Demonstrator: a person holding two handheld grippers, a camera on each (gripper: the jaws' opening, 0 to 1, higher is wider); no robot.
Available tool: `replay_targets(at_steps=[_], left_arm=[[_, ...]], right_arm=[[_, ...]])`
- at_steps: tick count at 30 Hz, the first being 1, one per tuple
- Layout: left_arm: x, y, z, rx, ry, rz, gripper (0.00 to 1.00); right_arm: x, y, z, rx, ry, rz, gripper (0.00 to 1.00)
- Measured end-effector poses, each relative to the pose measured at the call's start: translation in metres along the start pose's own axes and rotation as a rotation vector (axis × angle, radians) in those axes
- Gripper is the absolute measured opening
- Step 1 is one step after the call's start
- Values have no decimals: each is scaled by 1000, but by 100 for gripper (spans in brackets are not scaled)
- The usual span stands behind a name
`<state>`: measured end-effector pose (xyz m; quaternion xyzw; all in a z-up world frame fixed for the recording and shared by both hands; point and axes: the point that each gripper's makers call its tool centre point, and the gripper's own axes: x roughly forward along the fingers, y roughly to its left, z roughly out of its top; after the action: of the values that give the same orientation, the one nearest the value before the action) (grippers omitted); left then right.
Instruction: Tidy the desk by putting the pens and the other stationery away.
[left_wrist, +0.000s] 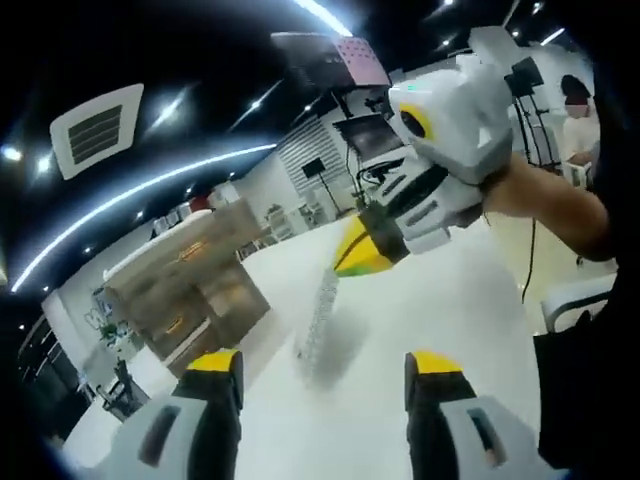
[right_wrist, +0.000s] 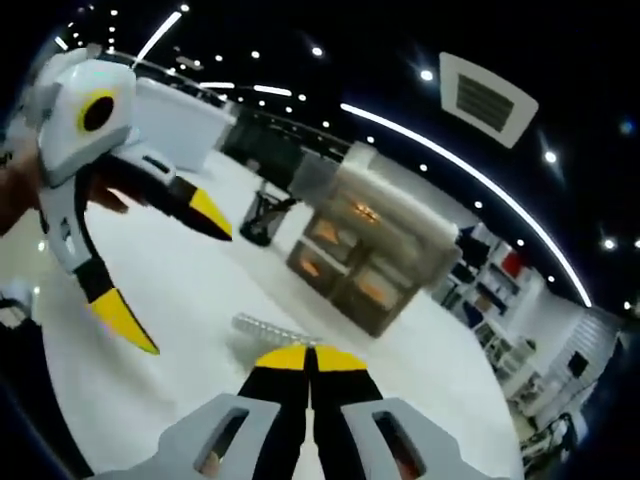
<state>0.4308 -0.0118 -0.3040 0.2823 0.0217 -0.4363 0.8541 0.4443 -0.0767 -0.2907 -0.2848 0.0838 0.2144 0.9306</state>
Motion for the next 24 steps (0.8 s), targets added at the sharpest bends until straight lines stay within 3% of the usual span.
replay_targets(at_steps=[8,14,18,24], left_arm=[[39,1,0,74,24,-6,64],[55,-1,-1,110,31,-6,56],[62,1,2,135,-1,8,53],[69,2,-4,195,14,13,33]], right_arm=[[-3,3,3,7,-13,6,0],[-5,4,5,10,-19,10,0],[-6,4,6,14,-22,10,0],[-9,5,6,21,-26,13,0]])
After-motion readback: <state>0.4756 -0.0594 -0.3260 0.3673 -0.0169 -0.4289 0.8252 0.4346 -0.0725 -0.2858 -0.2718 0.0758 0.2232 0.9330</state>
